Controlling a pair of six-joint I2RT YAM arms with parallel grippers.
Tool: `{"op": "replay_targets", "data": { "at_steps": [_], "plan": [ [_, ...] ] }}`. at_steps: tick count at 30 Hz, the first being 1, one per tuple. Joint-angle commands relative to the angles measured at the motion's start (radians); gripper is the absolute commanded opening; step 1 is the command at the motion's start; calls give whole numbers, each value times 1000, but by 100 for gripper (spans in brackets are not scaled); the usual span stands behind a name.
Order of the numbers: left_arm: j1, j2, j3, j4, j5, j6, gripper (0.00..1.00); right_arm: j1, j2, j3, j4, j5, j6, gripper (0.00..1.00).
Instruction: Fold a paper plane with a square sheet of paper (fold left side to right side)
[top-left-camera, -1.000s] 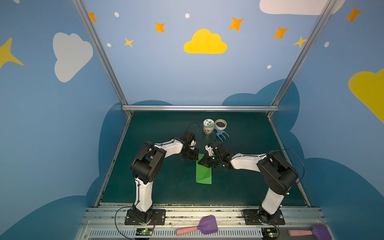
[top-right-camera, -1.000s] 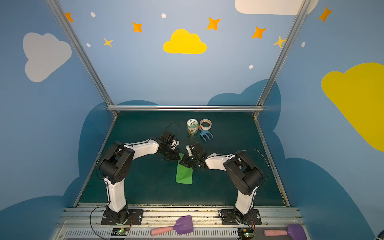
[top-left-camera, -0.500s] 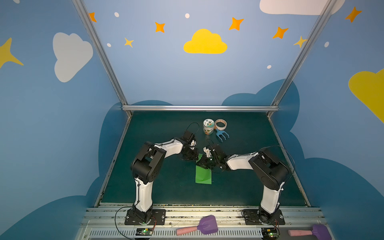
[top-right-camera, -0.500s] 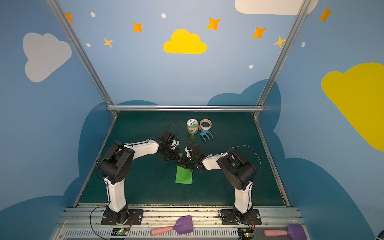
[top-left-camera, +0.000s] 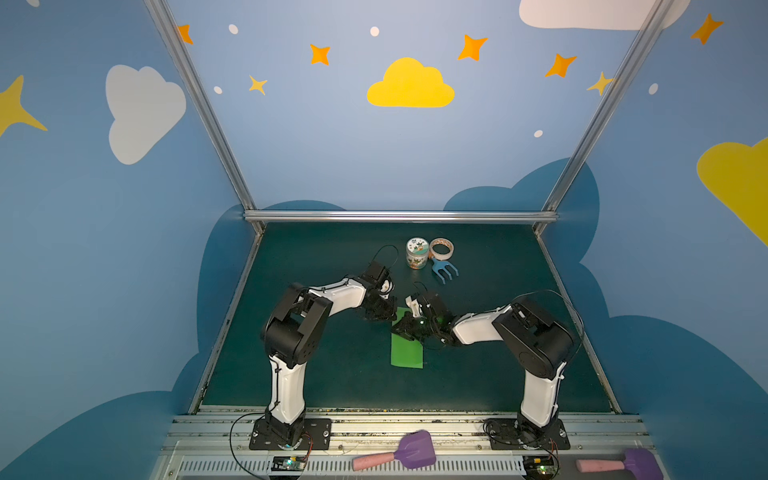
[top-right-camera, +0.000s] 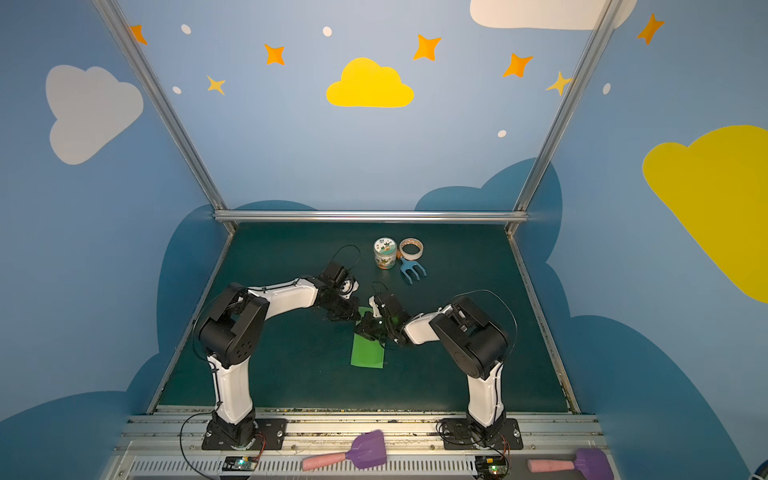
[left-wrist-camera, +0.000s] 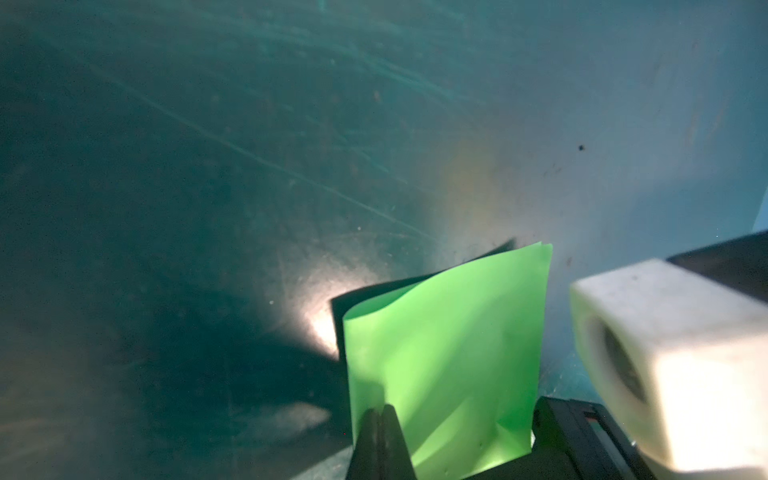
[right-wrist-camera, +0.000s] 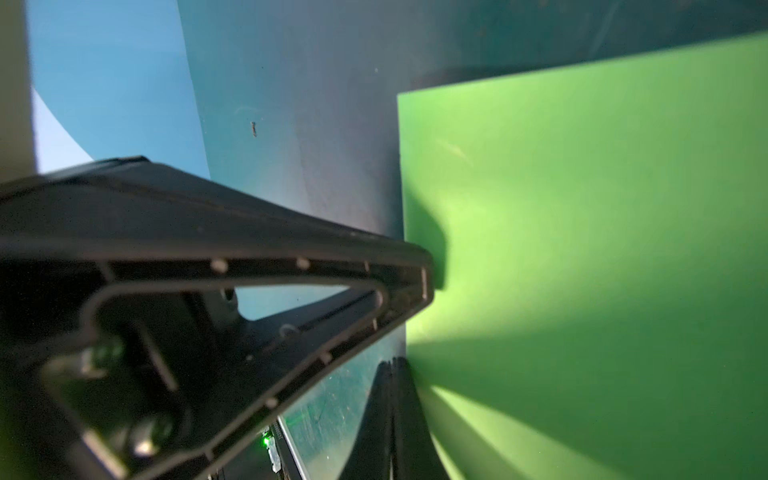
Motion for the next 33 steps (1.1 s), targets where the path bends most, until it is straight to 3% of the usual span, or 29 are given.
{"op": "replay_targets", "data": {
  "at_steps": [1, 33],
  "plan": [
    [-5, 35, -4, -46, -34, 21, 4, 11, 6, -55, -84, 11, 2, 0],
    [-6, 13, -12, -42, -41, 23, 4, 158, -33, -288, -57, 7, -24, 0]
  ]
}}
